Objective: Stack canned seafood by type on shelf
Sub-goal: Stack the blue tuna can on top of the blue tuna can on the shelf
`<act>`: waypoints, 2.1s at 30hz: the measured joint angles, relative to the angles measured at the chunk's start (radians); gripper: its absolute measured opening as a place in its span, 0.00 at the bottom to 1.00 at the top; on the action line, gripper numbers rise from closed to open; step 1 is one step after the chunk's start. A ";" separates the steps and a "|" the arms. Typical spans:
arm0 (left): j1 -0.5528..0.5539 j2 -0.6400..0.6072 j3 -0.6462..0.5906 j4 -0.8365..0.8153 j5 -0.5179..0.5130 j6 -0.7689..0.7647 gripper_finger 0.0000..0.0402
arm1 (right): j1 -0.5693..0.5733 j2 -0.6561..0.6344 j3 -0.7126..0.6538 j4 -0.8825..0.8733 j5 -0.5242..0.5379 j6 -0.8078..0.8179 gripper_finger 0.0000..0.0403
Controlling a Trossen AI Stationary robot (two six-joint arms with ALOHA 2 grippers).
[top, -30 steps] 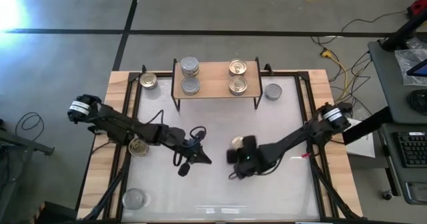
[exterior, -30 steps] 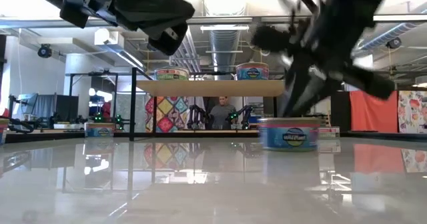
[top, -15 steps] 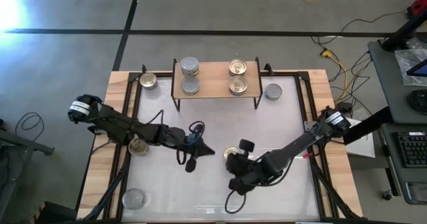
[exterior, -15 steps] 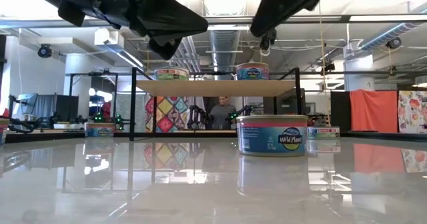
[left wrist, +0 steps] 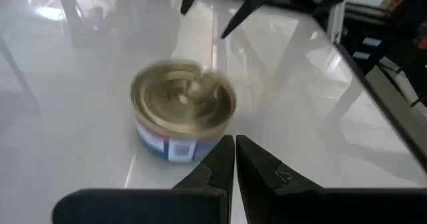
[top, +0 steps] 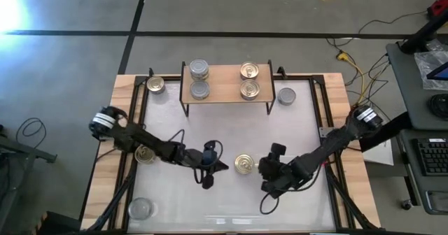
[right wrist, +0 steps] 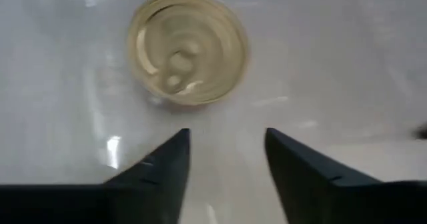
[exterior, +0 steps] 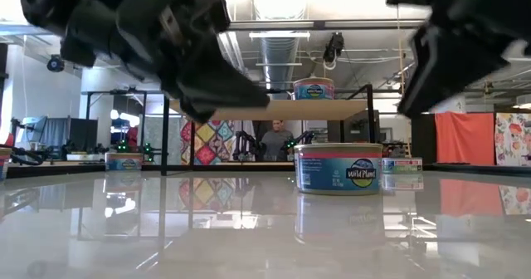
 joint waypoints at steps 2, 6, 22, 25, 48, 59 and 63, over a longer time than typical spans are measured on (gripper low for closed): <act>0.000 0.038 0.003 0.017 -0.004 -0.028 0.00 | -0.004 -0.026 -0.089 0.140 -0.034 -0.046 0.59; 0.001 0.084 0.010 0.019 -0.040 -0.105 0.00 | -0.005 -0.053 -0.258 0.417 -0.036 -0.156 0.77; -0.001 0.250 0.097 0.049 -0.105 -0.231 0.00 | -0.139 0.091 -0.570 1.310 -0.189 -0.459 0.99; 0.001 0.291 0.138 0.045 -0.143 -0.228 0.00 | -0.162 0.160 -0.566 1.429 -0.165 -0.526 0.99; 0.027 0.319 0.179 0.064 -0.336 -0.201 0.00 | -0.168 0.157 -0.503 1.324 -0.293 -0.530 0.99; 0.057 0.300 0.171 0.050 -0.312 -0.166 0.00 | -0.171 0.155 -0.471 1.293 -0.263 -0.553 0.99; 0.056 0.242 0.150 -0.016 -0.307 -0.157 0.00 | -0.173 0.155 -0.468 1.293 -0.250 -0.550 0.97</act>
